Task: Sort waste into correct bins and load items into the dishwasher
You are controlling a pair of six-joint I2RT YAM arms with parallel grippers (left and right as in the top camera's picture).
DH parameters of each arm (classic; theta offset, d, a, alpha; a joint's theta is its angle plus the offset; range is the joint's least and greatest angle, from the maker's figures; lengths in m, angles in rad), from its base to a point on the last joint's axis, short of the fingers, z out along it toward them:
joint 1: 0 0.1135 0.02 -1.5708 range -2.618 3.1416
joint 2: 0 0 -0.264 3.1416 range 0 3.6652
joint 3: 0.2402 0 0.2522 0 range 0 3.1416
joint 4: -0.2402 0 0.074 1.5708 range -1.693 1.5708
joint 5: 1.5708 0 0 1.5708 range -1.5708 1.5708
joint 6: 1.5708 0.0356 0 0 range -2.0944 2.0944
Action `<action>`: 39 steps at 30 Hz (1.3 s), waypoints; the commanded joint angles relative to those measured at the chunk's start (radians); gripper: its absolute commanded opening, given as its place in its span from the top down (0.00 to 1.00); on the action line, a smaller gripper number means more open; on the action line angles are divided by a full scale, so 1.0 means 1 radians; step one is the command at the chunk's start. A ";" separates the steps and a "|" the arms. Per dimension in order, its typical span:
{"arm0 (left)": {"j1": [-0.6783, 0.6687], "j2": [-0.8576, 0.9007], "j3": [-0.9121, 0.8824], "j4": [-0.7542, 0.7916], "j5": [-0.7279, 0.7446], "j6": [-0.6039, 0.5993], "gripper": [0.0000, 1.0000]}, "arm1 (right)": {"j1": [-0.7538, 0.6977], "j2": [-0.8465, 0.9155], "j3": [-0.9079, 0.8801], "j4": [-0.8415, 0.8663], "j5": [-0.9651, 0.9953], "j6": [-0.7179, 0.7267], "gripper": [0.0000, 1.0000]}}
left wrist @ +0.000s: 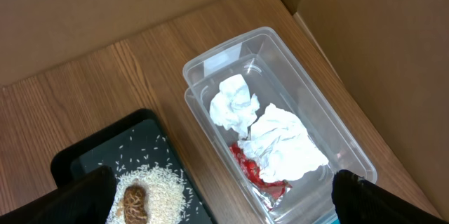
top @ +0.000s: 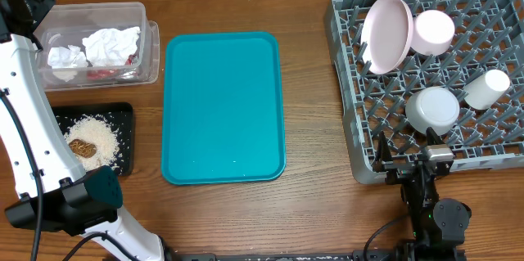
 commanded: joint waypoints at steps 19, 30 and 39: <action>-0.027 -0.015 0.000 -0.307 0.187 0.040 0.00 | 0.005 -0.012 -0.010 0.007 -0.005 0.003 0.00; -0.160 -0.397 -0.489 0.059 0.349 0.191 0.00 | 0.005 -0.012 -0.010 0.007 -0.005 0.003 0.00; -0.291 -0.739 -1.109 0.523 0.419 0.302 0.00 | 0.005 -0.012 -0.010 0.007 -0.005 0.003 0.00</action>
